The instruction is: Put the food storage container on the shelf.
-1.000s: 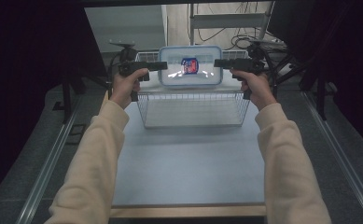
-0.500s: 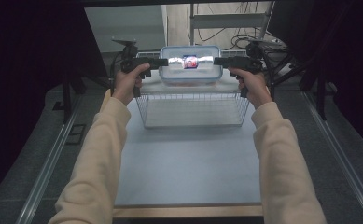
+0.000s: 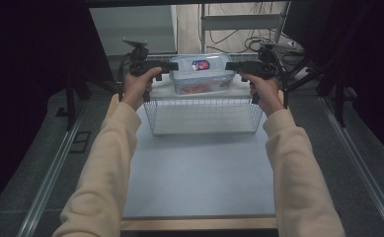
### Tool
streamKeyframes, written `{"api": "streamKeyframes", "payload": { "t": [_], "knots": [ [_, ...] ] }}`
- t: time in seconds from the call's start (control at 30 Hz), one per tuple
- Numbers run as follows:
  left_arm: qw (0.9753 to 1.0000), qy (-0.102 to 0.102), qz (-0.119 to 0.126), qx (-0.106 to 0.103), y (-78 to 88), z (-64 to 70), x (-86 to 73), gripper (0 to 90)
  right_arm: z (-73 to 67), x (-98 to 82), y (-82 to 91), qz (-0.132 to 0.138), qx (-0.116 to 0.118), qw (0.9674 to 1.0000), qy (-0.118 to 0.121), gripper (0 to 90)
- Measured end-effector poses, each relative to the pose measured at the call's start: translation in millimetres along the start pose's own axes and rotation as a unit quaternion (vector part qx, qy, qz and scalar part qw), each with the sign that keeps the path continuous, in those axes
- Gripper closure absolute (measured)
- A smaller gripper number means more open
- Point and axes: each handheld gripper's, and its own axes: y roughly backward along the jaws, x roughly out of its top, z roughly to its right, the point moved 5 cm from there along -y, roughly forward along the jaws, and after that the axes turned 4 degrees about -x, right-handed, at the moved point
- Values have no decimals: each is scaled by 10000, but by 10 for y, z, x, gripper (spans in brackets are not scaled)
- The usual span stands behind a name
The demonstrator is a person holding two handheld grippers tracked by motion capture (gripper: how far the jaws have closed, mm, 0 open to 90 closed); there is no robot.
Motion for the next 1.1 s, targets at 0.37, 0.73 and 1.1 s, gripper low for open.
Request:
{"api": "streamKeyframes", "payload": {
  "t": [0.37, 0.73, 1.1],
  "knots": [
    [9980, -509, 361, 141, 239, 172, -23, 341, -152, 0, 229, 358, 54, 9970, 678, 380],
    [9940, -1021, 392, 60, 506, 466, -381, 296, -205, -284, 493, 317, 212, 9911, 1276, 332],
    [9904, -1323, 385, -85, 688, 604, -1021, 284, -159, -763, 697, 181, 250, 9847, 1716, 319]
  ]
}}
